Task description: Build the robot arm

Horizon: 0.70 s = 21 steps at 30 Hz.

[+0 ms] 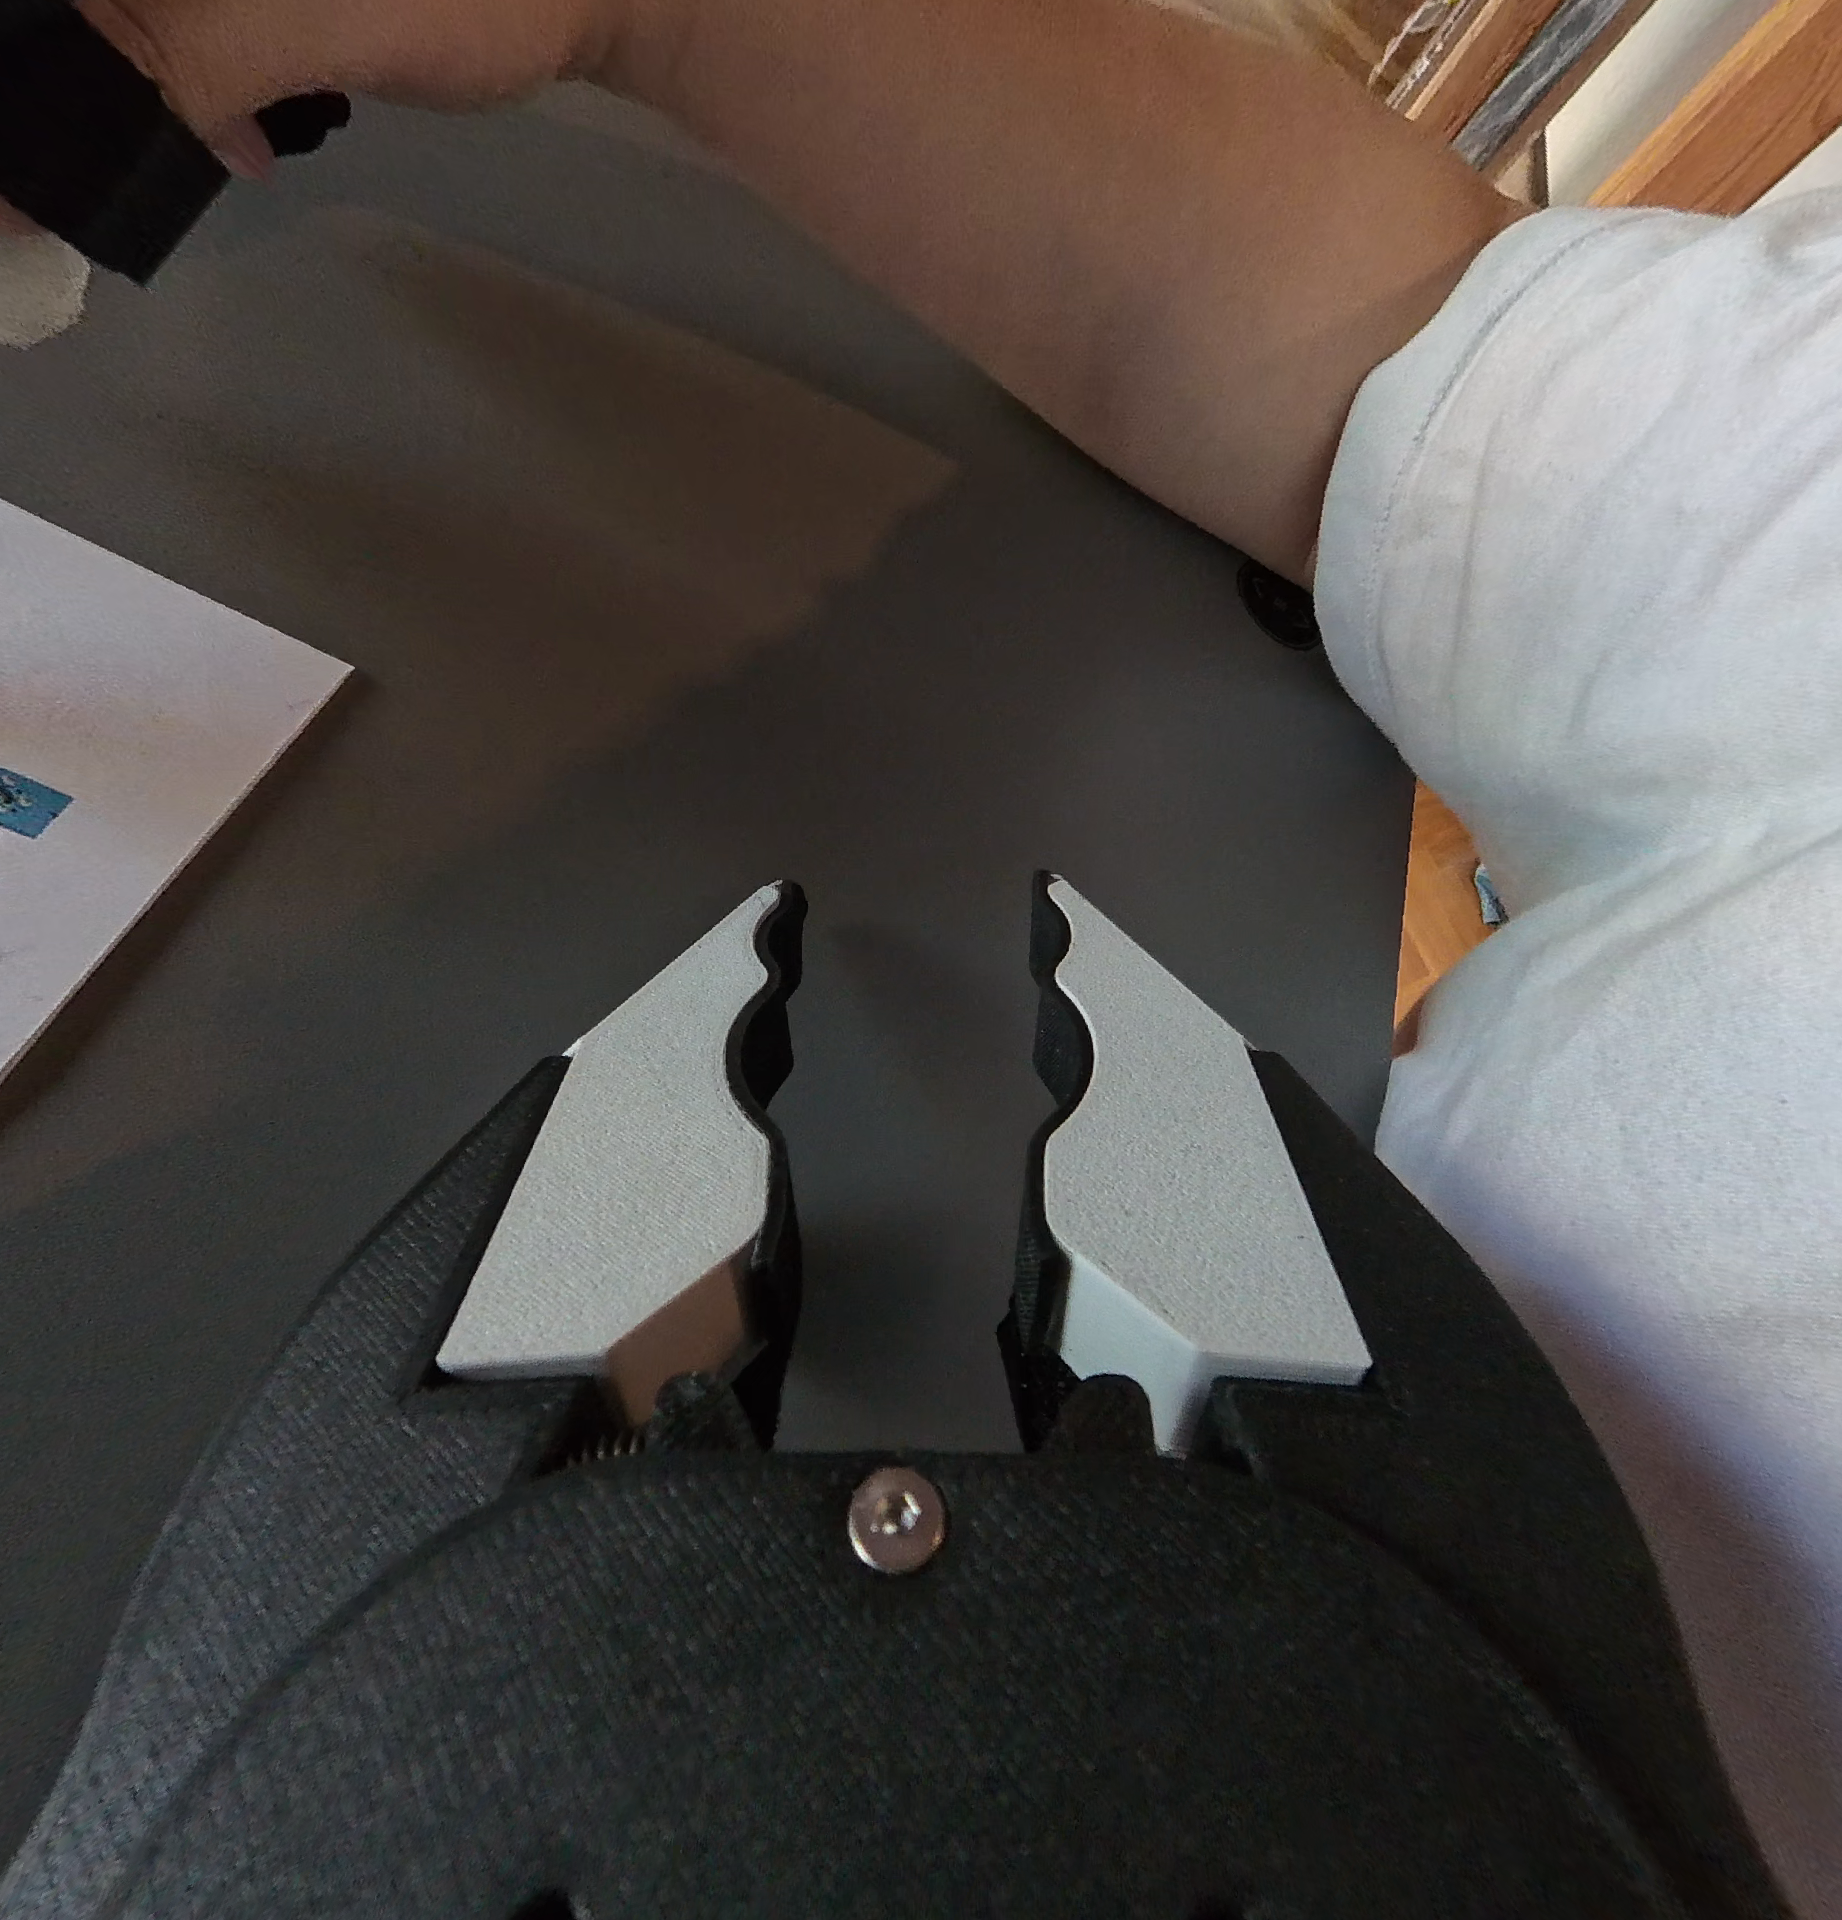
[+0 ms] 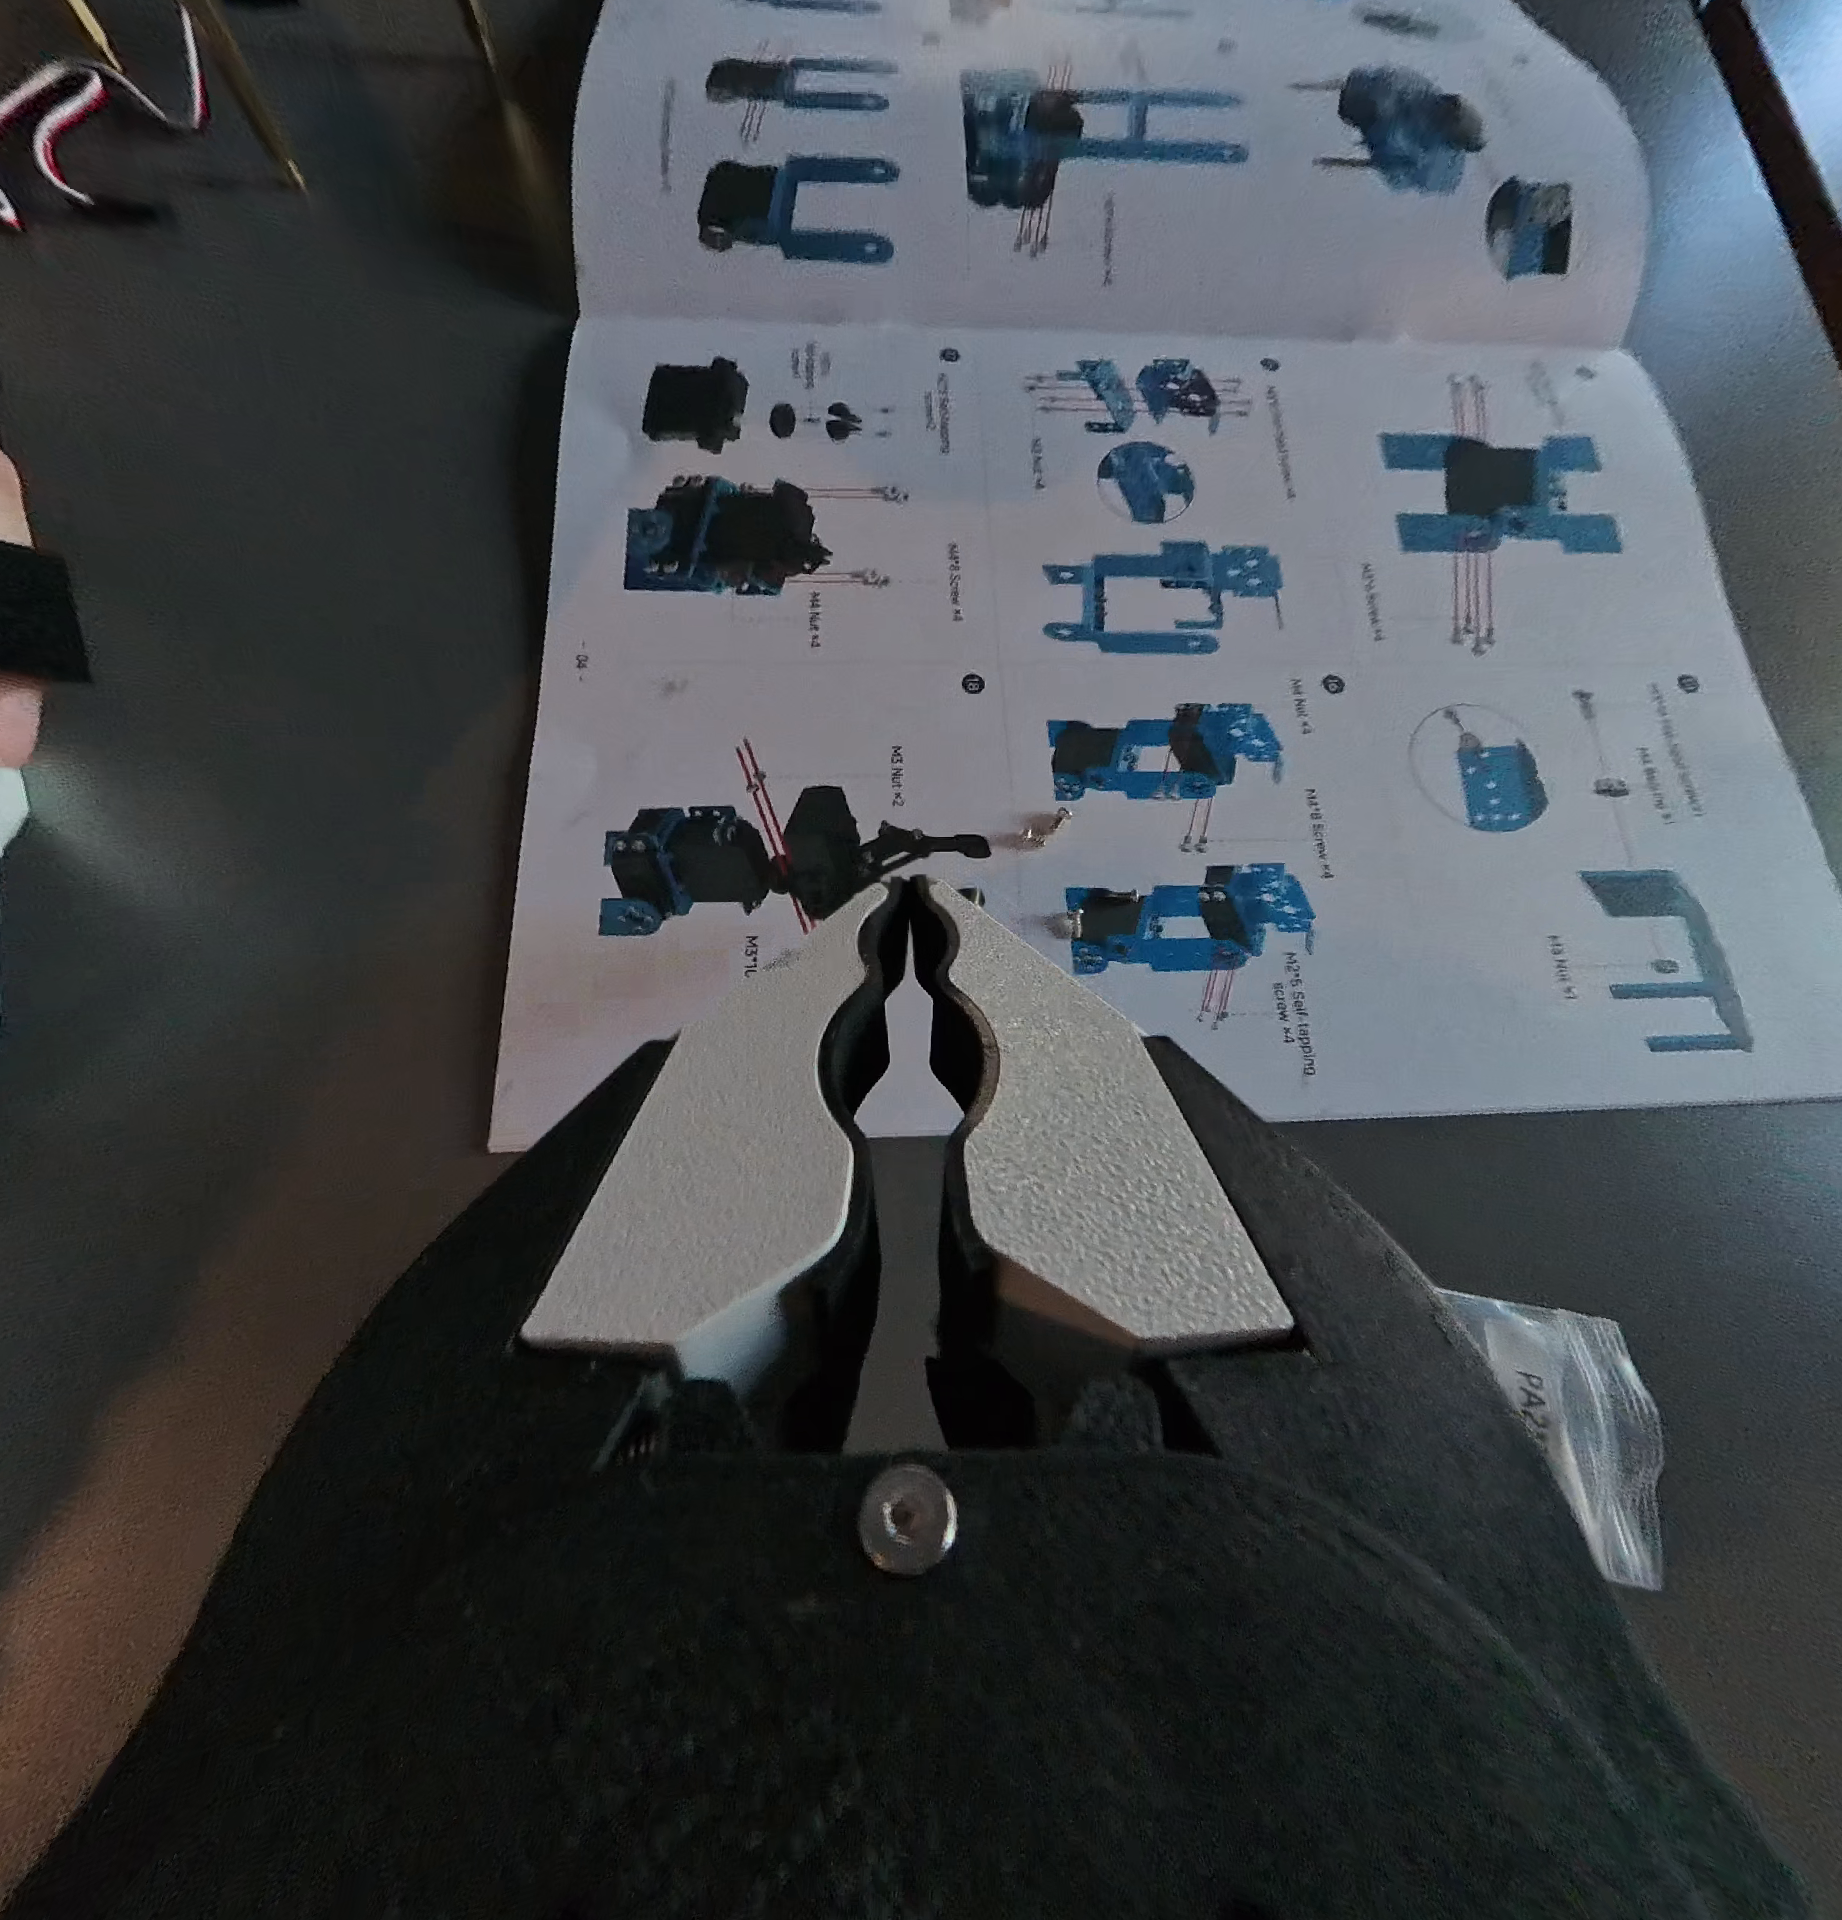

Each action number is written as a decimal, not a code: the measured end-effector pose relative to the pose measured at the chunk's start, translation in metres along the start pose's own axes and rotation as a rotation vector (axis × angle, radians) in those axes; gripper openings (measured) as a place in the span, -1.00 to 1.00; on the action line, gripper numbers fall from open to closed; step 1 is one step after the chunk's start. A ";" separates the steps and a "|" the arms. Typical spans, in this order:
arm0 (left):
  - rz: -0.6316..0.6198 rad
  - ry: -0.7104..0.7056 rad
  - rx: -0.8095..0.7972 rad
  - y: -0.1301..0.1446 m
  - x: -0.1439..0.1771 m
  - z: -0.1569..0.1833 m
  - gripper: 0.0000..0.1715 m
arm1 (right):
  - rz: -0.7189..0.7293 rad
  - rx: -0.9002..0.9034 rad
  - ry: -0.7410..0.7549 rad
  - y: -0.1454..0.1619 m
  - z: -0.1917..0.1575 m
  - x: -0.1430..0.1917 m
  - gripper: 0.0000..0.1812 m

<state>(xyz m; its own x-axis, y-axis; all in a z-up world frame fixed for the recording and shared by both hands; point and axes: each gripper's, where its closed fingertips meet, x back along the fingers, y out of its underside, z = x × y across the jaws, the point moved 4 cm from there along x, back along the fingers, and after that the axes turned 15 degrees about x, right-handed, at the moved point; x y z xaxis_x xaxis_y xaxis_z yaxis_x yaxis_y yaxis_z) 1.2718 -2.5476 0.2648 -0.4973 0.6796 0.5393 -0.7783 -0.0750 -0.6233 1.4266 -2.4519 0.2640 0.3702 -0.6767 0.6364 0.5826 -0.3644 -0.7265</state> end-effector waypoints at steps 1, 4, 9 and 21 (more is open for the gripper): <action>0.000 0.000 0.000 0.000 0.000 0.000 -0.50 | -0.003 -0.002 0.012 0.001 0.001 -0.001 -1.00; -0.001 -0.002 -0.002 0.000 0.000 0.000 -0.50 | 0.027 -0.021 0.130 -0.011 0.014 -0.001 -1.00; 0.000 -0.001 -0.001 0.000 0.000 0.000 -0.50 | -0.058 -0.035 0.188 -0.009 0.018 -0.009 -1.00; -0.002 -0.005 -0.019 0.001 -0.002 0.002 -0.50 | -0.056 -0.067 0.346 -0.021 0.038 0.006 -0.89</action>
<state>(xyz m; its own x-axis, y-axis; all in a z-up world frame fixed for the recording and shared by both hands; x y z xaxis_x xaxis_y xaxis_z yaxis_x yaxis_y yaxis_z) 1.2714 -2.5501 0.2644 -0.4974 0.6764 0.5432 -0.7722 -0.0598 -0.6326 1.4445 -2.4238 0.2932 0.0654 -0.8271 0.5582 0.5416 -0.4404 -0.7160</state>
